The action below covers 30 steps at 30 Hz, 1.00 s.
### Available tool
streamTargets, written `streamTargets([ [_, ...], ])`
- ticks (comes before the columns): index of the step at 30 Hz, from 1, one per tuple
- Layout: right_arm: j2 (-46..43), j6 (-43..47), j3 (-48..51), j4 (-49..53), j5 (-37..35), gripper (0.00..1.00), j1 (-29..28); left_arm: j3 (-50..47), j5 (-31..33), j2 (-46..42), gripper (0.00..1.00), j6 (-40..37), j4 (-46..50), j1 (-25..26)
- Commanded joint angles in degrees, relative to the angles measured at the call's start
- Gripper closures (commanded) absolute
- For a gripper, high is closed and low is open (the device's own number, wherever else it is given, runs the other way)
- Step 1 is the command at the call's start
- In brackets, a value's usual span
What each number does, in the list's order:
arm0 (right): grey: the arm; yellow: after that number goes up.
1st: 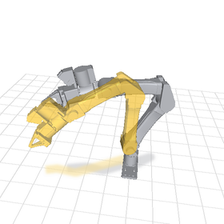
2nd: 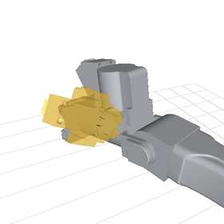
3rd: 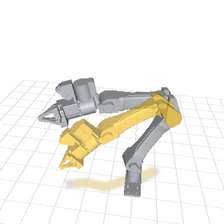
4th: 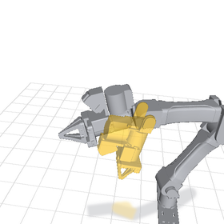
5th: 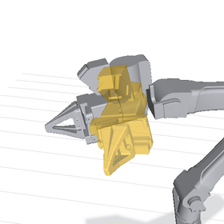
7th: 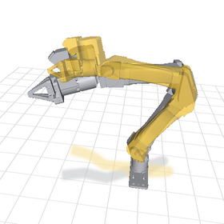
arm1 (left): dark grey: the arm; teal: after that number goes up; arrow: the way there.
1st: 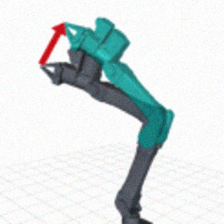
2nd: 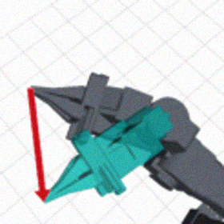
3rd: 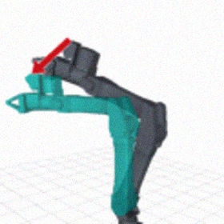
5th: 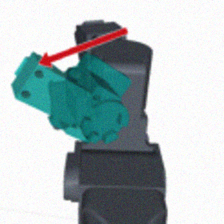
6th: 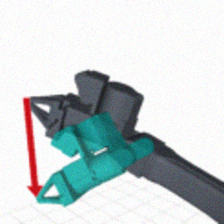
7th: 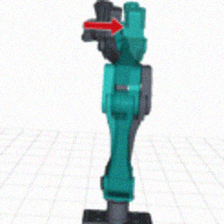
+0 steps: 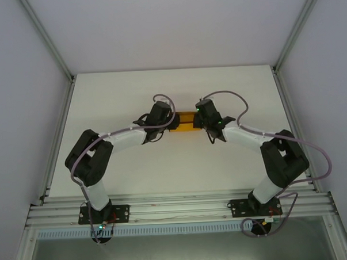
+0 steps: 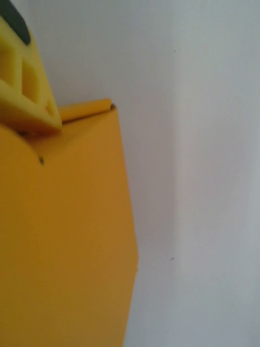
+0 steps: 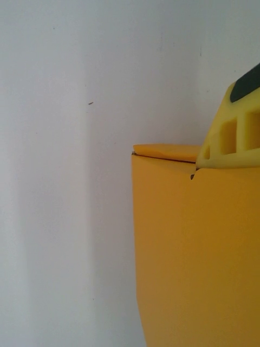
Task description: Assemble paper box
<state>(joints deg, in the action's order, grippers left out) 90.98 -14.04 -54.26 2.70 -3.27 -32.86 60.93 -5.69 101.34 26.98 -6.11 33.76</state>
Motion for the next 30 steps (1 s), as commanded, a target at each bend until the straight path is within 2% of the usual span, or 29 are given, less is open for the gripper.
streamTargets([
  [1, -0.4, 3.7, 3.5, 0.6, -2.5, 1.0, -2.8, -0.6, -2.0, -4.6, 0.42, -0.6, 2.0, 0.9],
  [2, -0.5, 4.2, 3.9, 0.4, -2.8, 1.0, -3.2, -0.8, -2.0, -5.6, 0.38, -0.6, 2.6, 0.9],
  [3, -0.7, 4.2, 4.6, 0.0, -3.3, 1.0, -3.5, -0.9, -2.0, -6.7, 0.25, -0.7, 3.3, 1.0],
  [4, -0.7, 4.1, 5.1, -0.5, -3.4, 1.0, -3.8, -1.0, -1.6, -7.8, 0.07, -0.7, 4.3, 1.2],
  [5, -0.7, 4.2, 5.3, -0.6, -3.5, 1.0, -3.8, -1.2, -1.6, -8.8, 0.0, -0.8, 5.1, 1.4],
  [11, -0.5, 3.5, 7.1, -1.9, -4.5, 1.0, -4.1, -1.9, -0.6, -14.9, 0.0, -0.3, 12.3, 1.4],
  [17, -1.8, 4.3, 9.9, -5.5, -5.3, 1.0, -4.9, -1.8, 6.8, -21.6, 0.0, 4.1, 20.3, 1.2],
  [18, -2.2, 4.8, 10.4, -6.5, -5.2, 1.0, -5.3, -0.8, 9.0, -22.1, 0.0, 13.8, 22.8, 1.1],
  [19, -2.6, 5.3, 10.9, -7.2, -5.2, 1.0, -5.6, 0.5, 10.5, -22.2, 0.0, 6.7, 25.4, 0.8],
  [20, -2.8, 5.5, 11.3, -7.8, -5.2, 1.0, -5.8, 1.4, 10.5, -22.2, 0.0, 7.5, 27.0, 0.1],
  [21, -3.0, 5.8, 11.6, -8.3, -5.2, 1.0, -6.1, 2.0, 9.7, -21.9, 0.0, 8.6, 27.9, -0.7],
  [23, -3.1, 5.8, 12.2, -8.9, -6.0, 1.0, -6.6, 1.4, 4.4, -20.3, 0.0, 10.5, 26.3, -3.8],
  [27, -2.9, 6.1, 13.5, -10.2, -6.4, 1.0, -7.5, -1.0, -12.4, -14.5, 0.0, 14.4, 16.7, -10.3],
  [28, -3.0, 6.1, 13.7, -10.3, -6.1, 0.99, -7.7, -1.9, -17.3, -12.8, 0.03, 14.9, 12.5, -11.3],
  [30, -3.3, 6.1, 14.1, -10.0, -6.1, 0.98, -7.9, -2.7, -23.0, -9.9, 0.07, 16.9, 7.1, -12.1],
])
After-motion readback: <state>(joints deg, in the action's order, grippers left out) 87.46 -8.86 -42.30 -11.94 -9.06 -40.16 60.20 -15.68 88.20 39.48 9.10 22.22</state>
